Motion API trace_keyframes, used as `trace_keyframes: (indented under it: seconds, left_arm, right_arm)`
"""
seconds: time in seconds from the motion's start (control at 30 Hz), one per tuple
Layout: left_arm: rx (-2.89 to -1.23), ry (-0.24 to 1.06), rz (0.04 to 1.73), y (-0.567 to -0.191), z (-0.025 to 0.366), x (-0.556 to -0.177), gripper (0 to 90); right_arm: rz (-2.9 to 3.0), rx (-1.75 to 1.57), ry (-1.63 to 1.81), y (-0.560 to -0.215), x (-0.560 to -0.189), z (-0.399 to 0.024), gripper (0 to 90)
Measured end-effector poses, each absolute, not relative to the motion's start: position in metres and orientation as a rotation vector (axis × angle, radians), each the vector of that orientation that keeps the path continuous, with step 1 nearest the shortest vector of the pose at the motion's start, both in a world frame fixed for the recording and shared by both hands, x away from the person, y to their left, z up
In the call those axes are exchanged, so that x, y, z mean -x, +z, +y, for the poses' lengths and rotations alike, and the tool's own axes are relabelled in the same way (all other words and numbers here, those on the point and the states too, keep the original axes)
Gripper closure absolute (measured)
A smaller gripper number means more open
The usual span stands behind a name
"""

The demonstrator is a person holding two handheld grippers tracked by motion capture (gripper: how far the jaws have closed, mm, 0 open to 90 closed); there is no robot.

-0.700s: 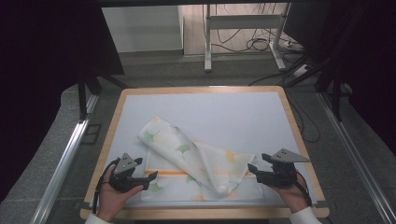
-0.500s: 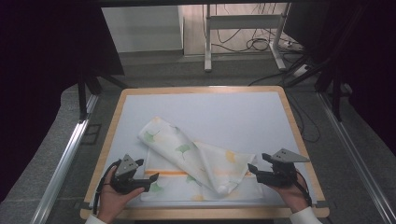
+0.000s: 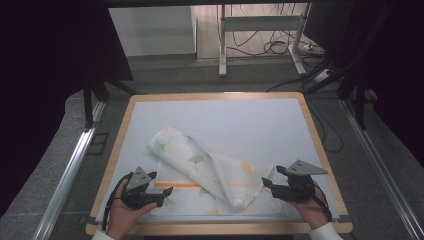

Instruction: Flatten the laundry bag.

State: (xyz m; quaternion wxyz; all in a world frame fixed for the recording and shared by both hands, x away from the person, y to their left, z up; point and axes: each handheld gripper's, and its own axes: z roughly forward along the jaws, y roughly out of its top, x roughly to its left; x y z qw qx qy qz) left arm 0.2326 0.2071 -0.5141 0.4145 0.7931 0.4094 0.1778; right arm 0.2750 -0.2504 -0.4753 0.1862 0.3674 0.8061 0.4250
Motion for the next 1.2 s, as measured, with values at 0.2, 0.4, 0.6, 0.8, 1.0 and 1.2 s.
trace_keyframes:
  seconds: [0.2, 0.4, 0.6, 0.8, 1.0, 1.2]
  left_arm:
    - [-1.999, 0.432, 1.028, -0.515, 0.203, -0.236, 20.6]
    - [-2.018, 0.417, 1.029, -0.518, 0.200, -0.239, 20.1]
    - [-2.031, 0.410, 1.027, -0.520, 0.199, -0.239, 20.1]
    - [-2.047, 0.409, 1.025, -0.521, 0.195, -0.240, 19.8]
    - [-2.060, 0.407, 1.032, -0.523, 0.194, -0.244, 19.8]
    - [-2.065, 0.406, 1.036, -0.524, 0.194, -0.245, 19.7]
  right_arm:
    - [2.285, -1.012, 1.200, -0.472, -0.273, -0.247, 33.2]
    - [2.307, -0.977, 1.198, -0.467, -0.271, -0.239, 34.6]
    - [2.345, -0.928, 1.211, -0.462, -0.271, -0.220, 35.2]
    - [2.393, -0.866, 1.212, -0.460, -0.275, -0.196, 35.1]
    - [2.426, -0.837, 1.262, -0.456, -0.280, -0.177, 35.1]
    - [2.469, -0.776, 1.261, -0.454, -0.281, -0.156, 34.5]
